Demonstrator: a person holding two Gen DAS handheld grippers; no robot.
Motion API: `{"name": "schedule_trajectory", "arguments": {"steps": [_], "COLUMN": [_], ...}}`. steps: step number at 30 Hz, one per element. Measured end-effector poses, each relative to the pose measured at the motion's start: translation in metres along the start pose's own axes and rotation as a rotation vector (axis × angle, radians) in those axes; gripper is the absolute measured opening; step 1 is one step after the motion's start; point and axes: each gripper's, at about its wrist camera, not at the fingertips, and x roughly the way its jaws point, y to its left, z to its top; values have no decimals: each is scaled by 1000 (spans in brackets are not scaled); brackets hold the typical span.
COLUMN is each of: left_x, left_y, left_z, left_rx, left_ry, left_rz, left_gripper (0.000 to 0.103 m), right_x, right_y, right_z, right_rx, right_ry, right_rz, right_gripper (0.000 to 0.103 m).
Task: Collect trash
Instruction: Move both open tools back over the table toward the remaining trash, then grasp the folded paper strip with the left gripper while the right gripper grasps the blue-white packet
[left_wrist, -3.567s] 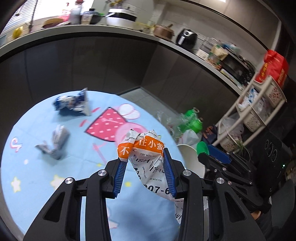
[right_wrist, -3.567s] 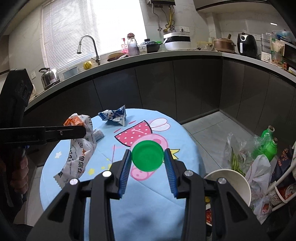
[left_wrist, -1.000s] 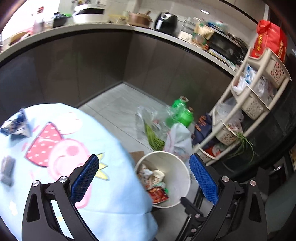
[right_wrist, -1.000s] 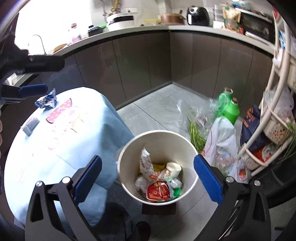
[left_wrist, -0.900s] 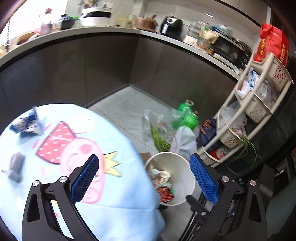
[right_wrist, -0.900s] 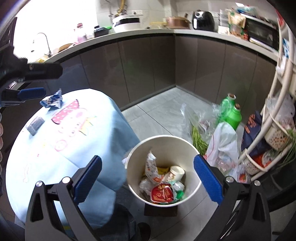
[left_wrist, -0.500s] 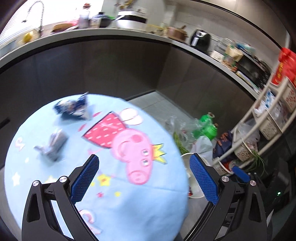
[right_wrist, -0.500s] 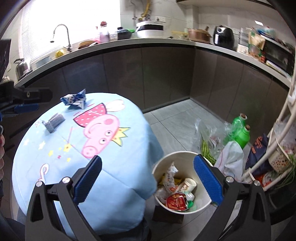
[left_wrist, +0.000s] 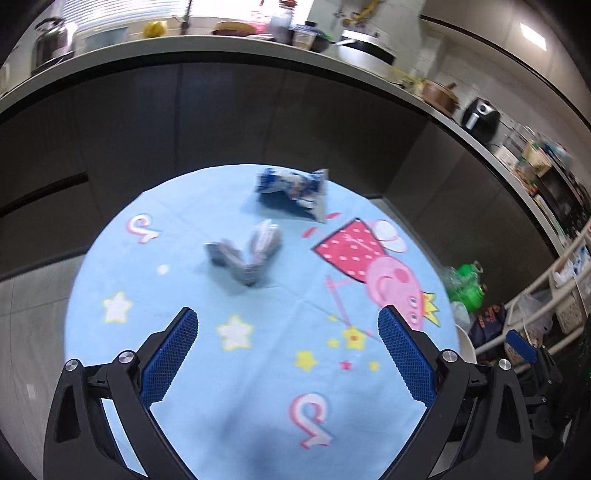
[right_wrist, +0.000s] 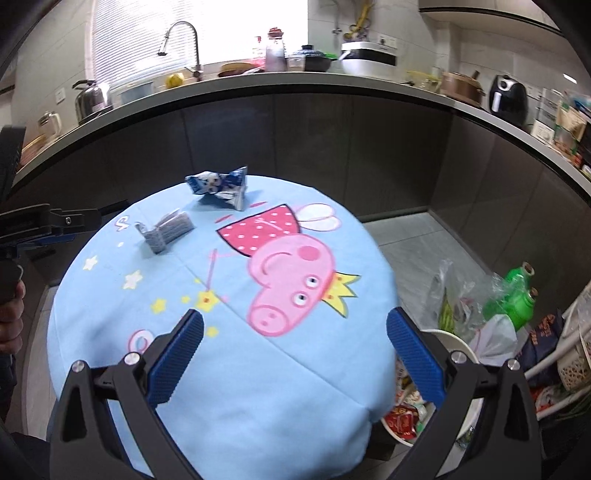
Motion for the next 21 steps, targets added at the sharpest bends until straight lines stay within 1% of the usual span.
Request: {"name": "schedule_trajectory", "arguments": {"steps": [4, 6, 7, 9, 12, 15, 16, 17, 19, 21], "left_x": [4, 10, 14, 25, 46, 76, 84, 93, 110, 124], "left_y": [31, 37, 40, 41, 31, 23, 23, 24, 28, 31], "left_z": [6, 10, 13, 19, 26, 31, 32, 34, 36, 37], "left_rx": [-27, -25, -25, -6, 47, 96, 97, 91, 60, 43], "left_ry": [-8, -3, 2, 13, 32, 67, 76, 92, 127, 153], "left_rz": [35, 29, 19, -11, -18, 21, 29, 38, 22, 23], "left_gripper": [93, 87, 86, 85, 85, 85, 83, 78, 70, 60], "right_x": [14, 25, 29, 41, 55, 71, 76, 84, 96, 112], "right_y": [20, 30, 32, 37, 39, 38, 37, 36, 34, 31], "right_z": [15, 27, 31, 44, 59, 71, 73, 77, 82, 89], "right_rx": [-24, -27, -26, -19, -10, 5, 9, 15, 28, 50], "right_ry": [9, 9, 10, 20, 17, 20, 25, 30, 40, 55], "right_rz": [60, 103, 116, 130, 140, 136, 133, 132, 137, 146], "right_gripper": [100, 100, 100, 100, 100, 100, 99, 99, 99, 99]}}
